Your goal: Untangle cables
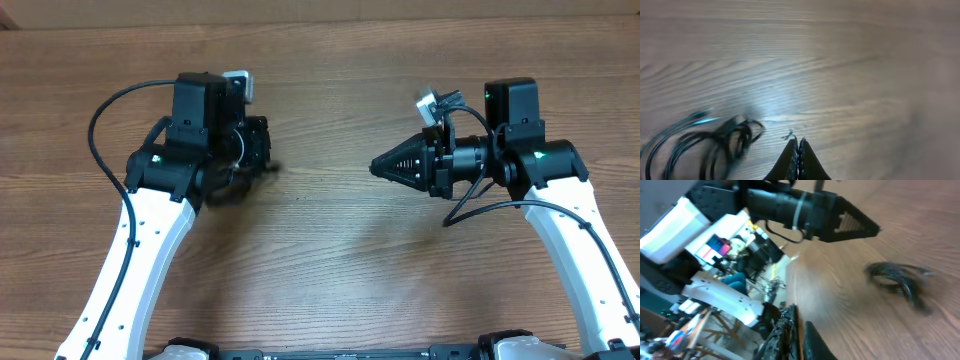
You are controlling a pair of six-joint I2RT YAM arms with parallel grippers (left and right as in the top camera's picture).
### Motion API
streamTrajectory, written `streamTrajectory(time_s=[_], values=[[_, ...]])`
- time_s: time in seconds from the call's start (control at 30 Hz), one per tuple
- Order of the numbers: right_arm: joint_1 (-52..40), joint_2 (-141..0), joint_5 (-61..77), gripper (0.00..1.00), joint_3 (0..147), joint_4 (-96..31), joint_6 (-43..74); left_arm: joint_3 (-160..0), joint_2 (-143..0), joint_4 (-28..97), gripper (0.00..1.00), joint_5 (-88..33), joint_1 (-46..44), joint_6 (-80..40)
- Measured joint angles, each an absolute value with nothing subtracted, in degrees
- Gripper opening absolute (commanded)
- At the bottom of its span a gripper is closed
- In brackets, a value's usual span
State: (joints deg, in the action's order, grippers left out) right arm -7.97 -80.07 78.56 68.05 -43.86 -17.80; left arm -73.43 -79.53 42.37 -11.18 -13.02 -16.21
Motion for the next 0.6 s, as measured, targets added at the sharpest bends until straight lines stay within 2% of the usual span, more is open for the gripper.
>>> streamTrajectory(time_s=[0.1, 0.13, 0.2, 0.3, 0.37, 0.5, 0.6], values=[[-7.9, -80.1, 74.7, 0.38, 68.2, -46.0, -18.0, -73.4, -79.5, 42.2, 0.05, -15.6, -13.0, -11.9], [-7.9, -80.1, 73.4, 0.55, 68.2, -46.7, -17.7, -73.4, -79.5, 42.2, 0.12, -16.5, -13.0, -11.2], [-8.0, -80.1, 70.3, 0.65, 68.3, -48.6, -17.7, -73.4, -79.5, 42.2, 0.4, -17.6, -13.0, -10.2], [-8.0, -80.1, 65.5, 0.83, 68.3, -51.2, -17.8, -73.4, -79.5, 43.2, 0.59, -17.2, -13.0, -8.9], [-8.0, -80.1, 61.7, 1.0, 68.3, -53.5, -18.1, -73.4, -79.5, 45.1, 0.62, -15.1, -13.0, -9.0], [-8.0, -80.1, 56.2, 1.0, 68.3, -56.8, -17.7, -73.4, -79.5, 49.2, 0.73, -6.9, -13.0, -11.4], [-8.0, -80.1, 52.1, 1.0, 68.3, -58.0, -16.0, -73.4, -79.5, 52.0, 0.78, -0.1, -13.0, -14.4]])
